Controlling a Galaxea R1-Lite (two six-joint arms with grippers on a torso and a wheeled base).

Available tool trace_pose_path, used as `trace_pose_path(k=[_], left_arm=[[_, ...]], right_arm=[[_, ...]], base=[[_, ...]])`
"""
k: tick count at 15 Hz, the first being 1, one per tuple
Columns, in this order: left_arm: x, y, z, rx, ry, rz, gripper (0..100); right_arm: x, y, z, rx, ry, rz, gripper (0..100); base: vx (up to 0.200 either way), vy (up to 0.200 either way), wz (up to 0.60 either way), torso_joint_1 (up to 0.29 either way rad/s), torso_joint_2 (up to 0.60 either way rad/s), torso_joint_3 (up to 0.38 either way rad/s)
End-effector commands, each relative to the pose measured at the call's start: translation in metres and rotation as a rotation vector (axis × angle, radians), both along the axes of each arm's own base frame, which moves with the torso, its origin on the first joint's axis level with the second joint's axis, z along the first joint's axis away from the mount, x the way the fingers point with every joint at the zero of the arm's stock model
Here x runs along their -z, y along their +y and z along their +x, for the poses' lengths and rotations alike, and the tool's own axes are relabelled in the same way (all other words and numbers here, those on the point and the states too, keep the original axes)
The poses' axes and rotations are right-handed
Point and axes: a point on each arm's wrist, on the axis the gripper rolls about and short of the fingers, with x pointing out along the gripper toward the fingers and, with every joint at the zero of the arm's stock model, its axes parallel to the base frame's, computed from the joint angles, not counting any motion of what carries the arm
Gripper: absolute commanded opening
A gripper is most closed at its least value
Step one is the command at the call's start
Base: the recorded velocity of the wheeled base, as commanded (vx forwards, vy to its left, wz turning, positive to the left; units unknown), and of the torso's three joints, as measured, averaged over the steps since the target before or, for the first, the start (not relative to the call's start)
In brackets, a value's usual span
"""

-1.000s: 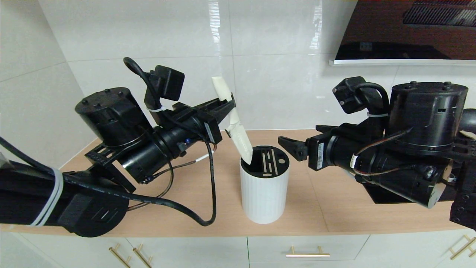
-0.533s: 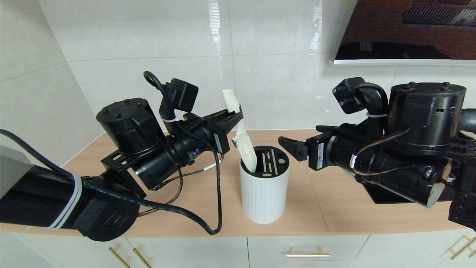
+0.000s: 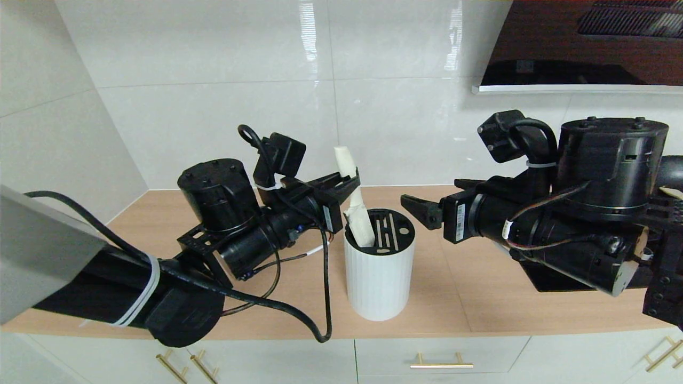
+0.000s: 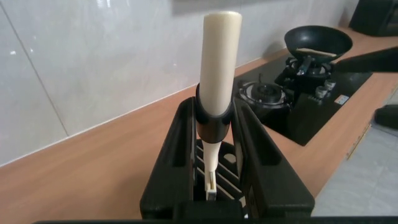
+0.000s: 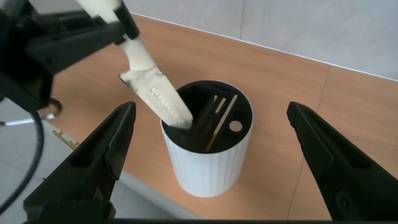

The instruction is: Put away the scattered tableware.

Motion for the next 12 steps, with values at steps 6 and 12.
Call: trace_pose_path(k=[6, 12], left_arm=[[0.028, -0.015, 0.009, 0.023, 0.061, 0.035, 0], [0.053, -0.029, 0.017, 0.023, 0.085, 0.046, 0]], right_arm=[[0.001, 0.001, 0.001, 0.0, 0.0, -0.007, 100], [0.002, 0.001, 0.001, 0.0, 0.001, -0.008, 100]], base=[[0.0, 0.0, 0.0, 0.0, 0.0, 0.0], [0.0, 0.0, 0.0, 0.0, 0.0, 0.0]])
